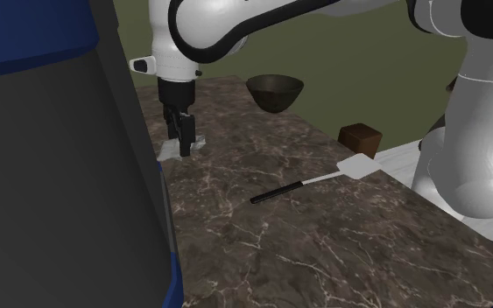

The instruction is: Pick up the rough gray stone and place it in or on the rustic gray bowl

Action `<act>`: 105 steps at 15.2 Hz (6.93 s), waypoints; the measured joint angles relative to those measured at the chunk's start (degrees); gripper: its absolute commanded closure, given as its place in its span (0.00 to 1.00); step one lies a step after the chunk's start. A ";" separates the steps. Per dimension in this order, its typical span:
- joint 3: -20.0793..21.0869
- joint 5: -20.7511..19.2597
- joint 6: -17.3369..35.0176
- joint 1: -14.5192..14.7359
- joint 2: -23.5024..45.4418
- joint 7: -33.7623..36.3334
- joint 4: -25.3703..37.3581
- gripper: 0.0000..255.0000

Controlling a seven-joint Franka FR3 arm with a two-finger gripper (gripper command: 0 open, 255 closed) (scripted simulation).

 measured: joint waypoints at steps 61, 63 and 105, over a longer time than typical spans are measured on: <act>-6.27 4.60 -26.43 -7.96 -8.35 -11.98 16.23 0.00; -8.17 9.29 -32.61 -9.78 -6.02 -14.85 21.33 0.00; -4.46 -5.39 -9.95 -6.67 -9.78 -24.15 -7.16 0.00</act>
